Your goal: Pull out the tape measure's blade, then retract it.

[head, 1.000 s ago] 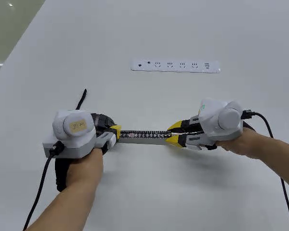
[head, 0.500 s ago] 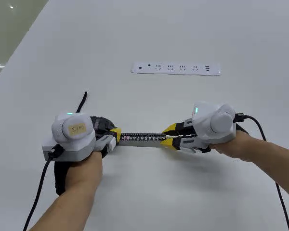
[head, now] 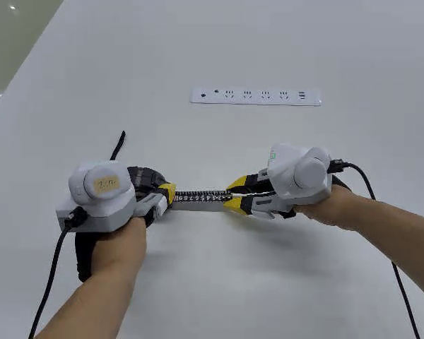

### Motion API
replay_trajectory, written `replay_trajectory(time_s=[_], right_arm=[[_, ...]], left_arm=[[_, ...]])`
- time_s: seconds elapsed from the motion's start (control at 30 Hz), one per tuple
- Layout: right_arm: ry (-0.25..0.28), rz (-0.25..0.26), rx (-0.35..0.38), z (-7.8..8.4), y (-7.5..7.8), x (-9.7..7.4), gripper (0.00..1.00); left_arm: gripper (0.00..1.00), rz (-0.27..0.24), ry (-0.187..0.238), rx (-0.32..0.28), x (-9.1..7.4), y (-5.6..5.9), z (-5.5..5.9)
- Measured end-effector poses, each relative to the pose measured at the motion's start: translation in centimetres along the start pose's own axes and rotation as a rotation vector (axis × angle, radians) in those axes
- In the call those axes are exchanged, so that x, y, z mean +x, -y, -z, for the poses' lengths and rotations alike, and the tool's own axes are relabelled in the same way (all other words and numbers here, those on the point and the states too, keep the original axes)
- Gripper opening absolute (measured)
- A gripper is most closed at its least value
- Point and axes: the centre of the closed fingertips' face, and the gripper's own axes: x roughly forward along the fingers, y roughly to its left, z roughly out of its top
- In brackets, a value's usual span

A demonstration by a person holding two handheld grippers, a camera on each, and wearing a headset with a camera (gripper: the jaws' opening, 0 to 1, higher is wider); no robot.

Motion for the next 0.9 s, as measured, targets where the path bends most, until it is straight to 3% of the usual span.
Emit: replay_trajectory(time_s=[0.6, 0.9], right_arm=[[0.018, -0.012, 0.01, -1.0, -0.3, 1.5, 0.12], [0.029, -0.019, 0.002, -2.4, -0.7, 3.4, 0.12]], left_arm=[[0.59, 0.007, -0.005, -0.002, 0.0, 0.1, 0.0], [0.59, 0.012, -0.008, -0.012, -0.1, 0.0, -0.1]])
